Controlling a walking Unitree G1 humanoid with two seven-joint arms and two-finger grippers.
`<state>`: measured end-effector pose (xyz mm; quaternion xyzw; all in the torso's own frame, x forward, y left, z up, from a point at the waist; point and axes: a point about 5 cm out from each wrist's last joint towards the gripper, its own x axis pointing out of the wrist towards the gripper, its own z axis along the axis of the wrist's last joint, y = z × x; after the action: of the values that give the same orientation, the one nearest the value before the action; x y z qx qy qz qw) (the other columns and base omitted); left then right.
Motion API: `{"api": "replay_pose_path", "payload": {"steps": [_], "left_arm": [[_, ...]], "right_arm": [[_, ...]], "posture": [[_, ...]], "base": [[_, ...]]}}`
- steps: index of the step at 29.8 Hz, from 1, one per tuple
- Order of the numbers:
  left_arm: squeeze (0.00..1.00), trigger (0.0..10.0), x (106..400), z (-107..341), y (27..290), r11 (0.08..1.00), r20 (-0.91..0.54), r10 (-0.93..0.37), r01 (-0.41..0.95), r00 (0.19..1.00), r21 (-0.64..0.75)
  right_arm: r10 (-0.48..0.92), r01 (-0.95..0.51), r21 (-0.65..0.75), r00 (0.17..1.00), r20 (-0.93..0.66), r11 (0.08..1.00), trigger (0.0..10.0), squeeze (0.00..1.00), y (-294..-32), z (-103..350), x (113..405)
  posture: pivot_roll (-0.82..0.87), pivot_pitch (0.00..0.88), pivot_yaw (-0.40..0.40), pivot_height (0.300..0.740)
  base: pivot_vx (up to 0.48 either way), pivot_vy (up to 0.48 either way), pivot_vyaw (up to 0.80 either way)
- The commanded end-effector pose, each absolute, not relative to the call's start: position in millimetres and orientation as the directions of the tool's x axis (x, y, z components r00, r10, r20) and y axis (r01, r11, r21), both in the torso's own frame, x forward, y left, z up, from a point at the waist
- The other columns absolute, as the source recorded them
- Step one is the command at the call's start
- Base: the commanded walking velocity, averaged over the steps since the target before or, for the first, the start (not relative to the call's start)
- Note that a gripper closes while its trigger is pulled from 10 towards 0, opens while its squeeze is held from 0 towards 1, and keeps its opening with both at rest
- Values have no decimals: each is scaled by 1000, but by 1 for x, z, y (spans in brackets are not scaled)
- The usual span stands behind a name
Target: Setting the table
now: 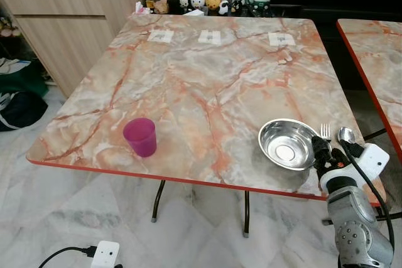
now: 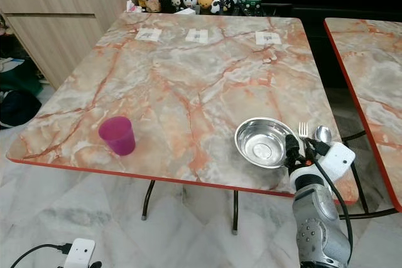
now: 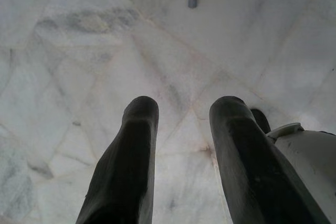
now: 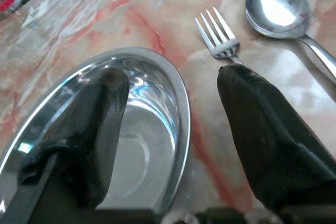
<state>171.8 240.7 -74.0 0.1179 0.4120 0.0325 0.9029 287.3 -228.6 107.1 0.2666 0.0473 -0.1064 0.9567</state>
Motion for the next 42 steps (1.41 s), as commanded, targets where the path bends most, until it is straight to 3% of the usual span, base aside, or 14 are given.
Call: {"api": "replay_pose_path", "payload": {"steps": [1, 16, 17, 19, 20, 42], "left_arm": [[0, 10000, 166, -76, 243, 969, -748, 165, 36, 643, 244], [0, 10000, 166, -76, 244, 969, -747, 169, 32, 643, 247], [0, 10000, 166, -76, 244, 969, -747, 169, 32, 643, 247], [0, 10000, 166, -76, 244, 969, -747, 169, 32, 643, 247], [0, 10000, 166, -76, 243, 969, -747, 168, 33, 643, 246], [0, 10000, 167, -76, 242, 967, -748, 161, 47, 644, 249]], "right_arm": [[-169, 229, 504, 972, -163, 833, 10000, 0, -228, 104, 287], [-121, 222, 492, 966, -230, 842, 10000, 0, -220, 91, 287], [-123, 224, 493, 965, -230, 841, 3686, 0, -220, 91, 287], [-124, 226, 493, 965, -230, 840, 3686, 0, -220, 91, 287], [-123, 227, 492, 964, -234, 840, 0, 0, -219, 90, 288], [-118, 225, 499, 964, -236, 837, 0, 0, -216, 88, 289]], "posture": [[-44, 93, 28, 740], [-42, 94, 27, 740], [-43, 93, 27, 740], [-43, 93, 27, 740], [-43, 93, 27, 740], [-40, 92, 27, 740]], "base": [[0, 0, 0], [0, 0, 0], [0, 0, 0], [0, 0, 0], [0, 0, 0], [0, 0, 0]]}}
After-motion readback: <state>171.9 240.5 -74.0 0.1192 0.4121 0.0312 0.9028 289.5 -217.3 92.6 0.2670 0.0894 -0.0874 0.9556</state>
